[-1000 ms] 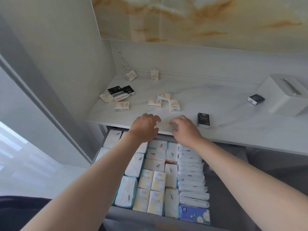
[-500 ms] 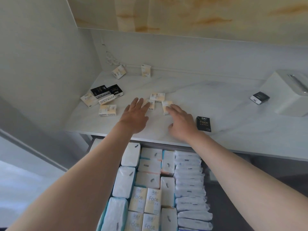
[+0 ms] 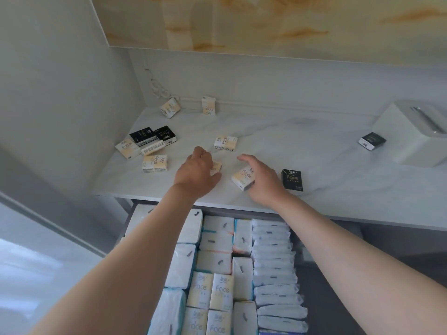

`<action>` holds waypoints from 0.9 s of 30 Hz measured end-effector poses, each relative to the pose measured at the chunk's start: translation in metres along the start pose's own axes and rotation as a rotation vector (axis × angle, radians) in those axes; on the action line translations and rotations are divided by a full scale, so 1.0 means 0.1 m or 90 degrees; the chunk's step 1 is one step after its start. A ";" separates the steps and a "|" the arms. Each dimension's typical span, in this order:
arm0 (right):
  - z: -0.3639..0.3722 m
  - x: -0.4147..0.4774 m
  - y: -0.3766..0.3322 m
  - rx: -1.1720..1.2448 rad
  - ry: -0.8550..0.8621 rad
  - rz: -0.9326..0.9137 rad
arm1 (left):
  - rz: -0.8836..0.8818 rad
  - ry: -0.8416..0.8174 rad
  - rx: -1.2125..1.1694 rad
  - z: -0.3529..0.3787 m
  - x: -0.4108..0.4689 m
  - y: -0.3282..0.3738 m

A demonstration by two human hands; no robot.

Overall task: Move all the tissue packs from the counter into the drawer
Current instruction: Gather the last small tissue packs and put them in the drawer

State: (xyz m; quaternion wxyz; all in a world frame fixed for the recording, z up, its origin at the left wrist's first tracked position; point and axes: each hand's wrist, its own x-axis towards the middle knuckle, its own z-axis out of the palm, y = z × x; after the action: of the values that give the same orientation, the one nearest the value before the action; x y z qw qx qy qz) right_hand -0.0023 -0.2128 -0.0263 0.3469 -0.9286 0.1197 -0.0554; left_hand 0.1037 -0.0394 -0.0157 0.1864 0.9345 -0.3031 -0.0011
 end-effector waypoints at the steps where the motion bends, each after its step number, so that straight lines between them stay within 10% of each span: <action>1: 0.02 -0.01 0.00 0.006 0.015 0.003 | 0.010 -0.005 -0.009 0.00 -0.03 -0.01; 7: 0.08 -0.06 -0.07 -0.201 0.025 0.090 | 0.054 -0.117 -0.008 -0.07 -0.15 -0.09; 18: 0.16 -0.73 -0.28 -0.222 -0.075 -0.149 | 0.063 -0.165 -0.130 -0.22 -0.73 -0.12; 27: 0.40 -1.16 -0.14 -0.268 -0.205 -0.098 | 0.176 -0.298 0.050 0.11 -1.27 -0.04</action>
State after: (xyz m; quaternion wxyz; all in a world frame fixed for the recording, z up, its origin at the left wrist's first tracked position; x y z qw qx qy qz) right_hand -0.1046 -0.1469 -0.0489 0.1553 -0.9835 0.0013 0.0930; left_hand 0.0012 0.0323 -0.0412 0.0731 0.8653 -0.4622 -0.1795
